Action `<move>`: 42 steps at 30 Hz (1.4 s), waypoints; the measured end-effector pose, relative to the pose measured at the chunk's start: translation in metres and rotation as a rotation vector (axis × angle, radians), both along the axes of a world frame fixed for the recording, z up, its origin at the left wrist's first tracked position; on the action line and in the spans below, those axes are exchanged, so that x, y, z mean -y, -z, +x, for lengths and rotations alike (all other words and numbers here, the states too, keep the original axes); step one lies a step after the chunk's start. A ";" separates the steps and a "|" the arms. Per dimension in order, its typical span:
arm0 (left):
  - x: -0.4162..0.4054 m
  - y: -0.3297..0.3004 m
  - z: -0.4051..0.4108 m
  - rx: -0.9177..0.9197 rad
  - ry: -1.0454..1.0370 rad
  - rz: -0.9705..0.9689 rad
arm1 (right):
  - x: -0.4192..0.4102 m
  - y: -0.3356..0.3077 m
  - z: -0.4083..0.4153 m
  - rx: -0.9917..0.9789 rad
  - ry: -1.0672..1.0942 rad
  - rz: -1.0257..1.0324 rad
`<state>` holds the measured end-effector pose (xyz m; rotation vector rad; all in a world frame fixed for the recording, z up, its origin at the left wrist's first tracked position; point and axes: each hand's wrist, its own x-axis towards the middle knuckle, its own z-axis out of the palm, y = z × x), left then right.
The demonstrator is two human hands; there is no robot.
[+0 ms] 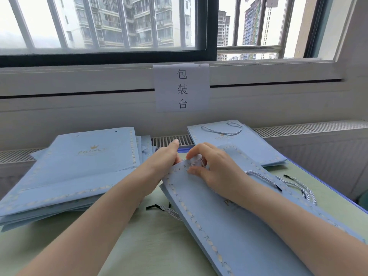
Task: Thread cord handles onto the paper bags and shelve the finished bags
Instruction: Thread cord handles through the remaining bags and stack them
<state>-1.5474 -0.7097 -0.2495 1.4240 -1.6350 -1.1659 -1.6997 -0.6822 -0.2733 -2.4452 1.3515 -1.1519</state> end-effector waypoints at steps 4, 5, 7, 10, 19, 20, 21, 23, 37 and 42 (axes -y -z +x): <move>0.000 -0.001 0.001 -0.008 0.010 0.004 | 0.000 0.000 0.001 0.018 -0.036 -0.002; 0.000 -0.002 0.001 -0.006 0.012 0.006 | 0.000 0.000 0.001 0.020 -0.038 -0.001; 0.000 -0.002 0.001 -0.001 0.016 0.011 | 0.001 0.000 0.000 0.028 -0.043 -0.001; -0.001 -0.002 0.001 0.002 0.020 0.014 | 0.002 0.002 -0.001 0.046 -0.064 -0.004; -0.006 -0.003 -0.003 0.115 -0.083 -0.189 | 0.004 0.005 -0.003 0.028 -0.058 -0.103; -0.006 -0.001 -0.003 0.150 -0.084 -0.245 | 0.004 0.005 -0.003 0.024 -0.053 -0.115; -0.007 0.000 -0.003 0.180 -0.077 -0.304 | 0.004 0.006 -0.002 0.026 -0.050 -0.123; -0.009 0.001 -0.003 0.202 -0.060 -0.403 | 0.004 0.006 -0.002 0.041 -0.052 -0.123; -0.003 0.001 0.001 0.052 -0.040 -0.117 | 0.000 0.003 0.000 -0.063 -0.020 -0.109; -0.005 0.001 0.000 0.019 -0.038 -0.161 | -0.002 -0.001 -0.001 0.004 -0.059 -0.063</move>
